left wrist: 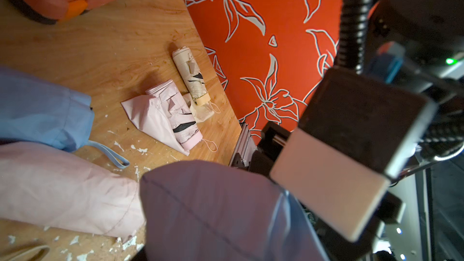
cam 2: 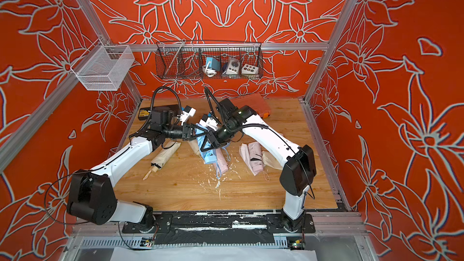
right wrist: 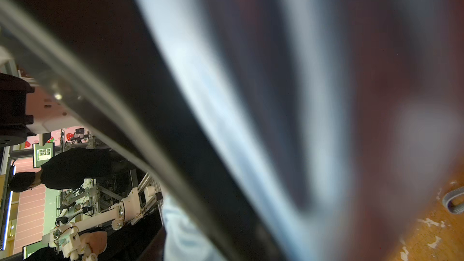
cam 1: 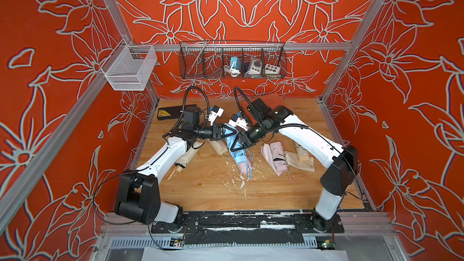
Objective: Take umbrellas out of sleeves
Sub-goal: Pick up the umbrella from the center of the board, then take out the umbrella from the umbrella sleeve.
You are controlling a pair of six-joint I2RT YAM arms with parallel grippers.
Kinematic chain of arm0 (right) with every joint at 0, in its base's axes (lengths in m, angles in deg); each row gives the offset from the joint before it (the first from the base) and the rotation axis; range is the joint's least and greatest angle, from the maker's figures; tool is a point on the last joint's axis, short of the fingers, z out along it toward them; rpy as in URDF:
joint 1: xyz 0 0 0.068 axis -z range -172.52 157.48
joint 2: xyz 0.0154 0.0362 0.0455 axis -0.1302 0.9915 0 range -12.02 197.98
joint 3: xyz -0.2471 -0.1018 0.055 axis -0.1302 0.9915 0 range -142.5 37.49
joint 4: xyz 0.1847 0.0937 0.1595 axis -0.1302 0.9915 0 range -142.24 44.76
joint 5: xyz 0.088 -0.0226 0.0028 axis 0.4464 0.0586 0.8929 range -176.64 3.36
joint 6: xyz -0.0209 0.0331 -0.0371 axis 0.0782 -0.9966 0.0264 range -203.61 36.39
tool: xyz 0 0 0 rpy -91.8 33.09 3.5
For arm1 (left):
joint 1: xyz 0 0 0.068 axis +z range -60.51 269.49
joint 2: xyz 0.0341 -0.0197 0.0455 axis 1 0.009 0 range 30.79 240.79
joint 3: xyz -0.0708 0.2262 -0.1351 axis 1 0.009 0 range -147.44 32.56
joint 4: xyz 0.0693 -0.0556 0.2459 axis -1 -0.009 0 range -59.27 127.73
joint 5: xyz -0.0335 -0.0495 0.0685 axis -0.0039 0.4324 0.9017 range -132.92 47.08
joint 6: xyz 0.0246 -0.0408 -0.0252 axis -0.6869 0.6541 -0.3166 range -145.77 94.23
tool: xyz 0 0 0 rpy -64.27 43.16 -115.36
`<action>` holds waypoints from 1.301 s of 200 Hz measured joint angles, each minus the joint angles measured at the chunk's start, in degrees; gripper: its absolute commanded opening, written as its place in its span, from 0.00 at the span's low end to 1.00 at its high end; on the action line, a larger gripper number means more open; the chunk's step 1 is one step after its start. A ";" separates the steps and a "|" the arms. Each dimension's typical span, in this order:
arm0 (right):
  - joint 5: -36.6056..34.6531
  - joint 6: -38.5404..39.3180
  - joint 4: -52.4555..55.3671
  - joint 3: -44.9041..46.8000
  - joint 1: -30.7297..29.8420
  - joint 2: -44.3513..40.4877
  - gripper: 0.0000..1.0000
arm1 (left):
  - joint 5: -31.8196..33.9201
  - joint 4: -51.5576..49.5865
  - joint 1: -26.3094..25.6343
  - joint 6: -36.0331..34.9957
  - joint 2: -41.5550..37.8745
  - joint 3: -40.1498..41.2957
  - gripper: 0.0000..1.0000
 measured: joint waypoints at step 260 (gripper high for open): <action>1.25 -51.28 -41.77 35.04 17.42 -29.16 0.71 | 24.46 58.73 -2.43 63.49 1.90 18.47 0.33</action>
